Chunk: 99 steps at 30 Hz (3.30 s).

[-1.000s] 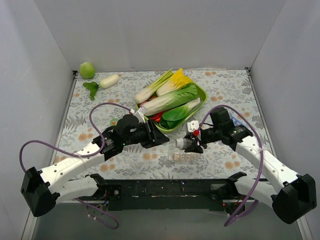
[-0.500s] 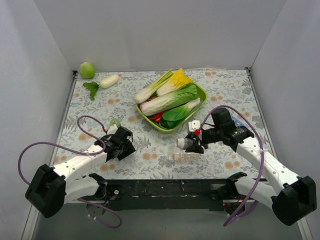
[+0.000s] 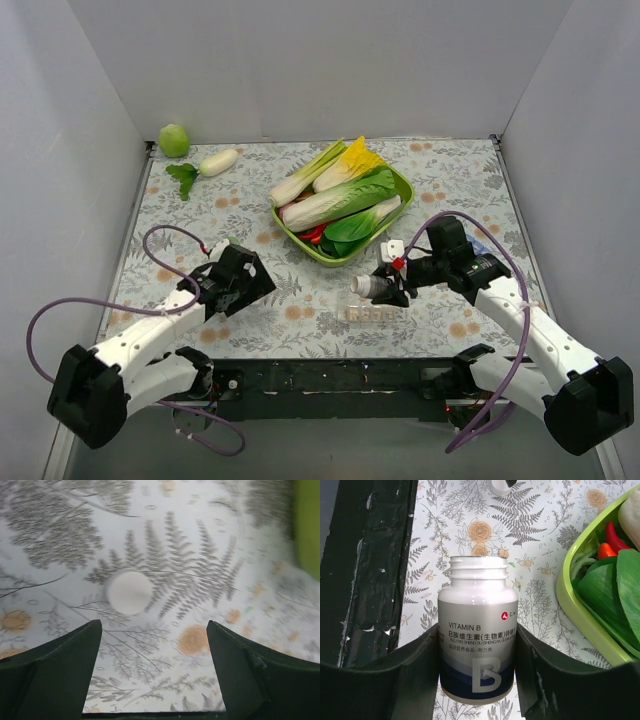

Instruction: Sort the pills into containers

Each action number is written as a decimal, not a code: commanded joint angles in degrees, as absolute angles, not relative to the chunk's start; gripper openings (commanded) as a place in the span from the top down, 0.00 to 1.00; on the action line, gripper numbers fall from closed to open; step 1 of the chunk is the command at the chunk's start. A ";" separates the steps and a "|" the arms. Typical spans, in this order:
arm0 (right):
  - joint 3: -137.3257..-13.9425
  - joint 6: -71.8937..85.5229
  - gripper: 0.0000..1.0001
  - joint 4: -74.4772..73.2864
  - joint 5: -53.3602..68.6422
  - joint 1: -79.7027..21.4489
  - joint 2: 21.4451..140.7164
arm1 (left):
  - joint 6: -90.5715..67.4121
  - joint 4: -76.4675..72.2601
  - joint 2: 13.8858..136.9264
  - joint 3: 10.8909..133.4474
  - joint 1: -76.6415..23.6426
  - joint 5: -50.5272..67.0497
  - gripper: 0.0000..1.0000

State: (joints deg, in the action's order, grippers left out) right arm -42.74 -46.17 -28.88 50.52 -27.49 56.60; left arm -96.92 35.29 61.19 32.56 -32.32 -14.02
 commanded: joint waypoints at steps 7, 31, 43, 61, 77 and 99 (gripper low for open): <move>-42.19 -42.72 0.98 -25.23 56.60 -26.63 57.22 | -81.19 -2.95 44.91 28.57 -32.95 41.20 0.02; -41.40 -41.48 0.97 -23.99 57.92 -26.02 57.74 | -92.37 -10.02 71.80 43.85 -55.20 14.15 0.20; -41.22 -41.22 0.96 -23.64 57.75 -25.93 57.57 | -94.92 -7.73 73.39 45.53 -55.72 12.56 0.61; -40.52 -37.80 0.30 -21.09 60.47 -25.05 57.04 | -103.71 -9.75 72.42 43.60 -55.72 13.01 0.89; -41.39 -35.95 0.90 -20.48 62.66 -24.00 57.13 | -102.93 -9.50 68.74 44.29 -54.32 12.66 0.43; -65.34 19.50 0.92 26.31 56.35 -4.95 54.29 | -74.36 16.44 34.99 44.30 -49.39 -9.49 0.02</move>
State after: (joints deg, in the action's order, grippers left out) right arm -70.26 15.35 17.63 55.37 12.95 67.20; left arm -77.32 13.52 35.77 47.90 -49.60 -7.05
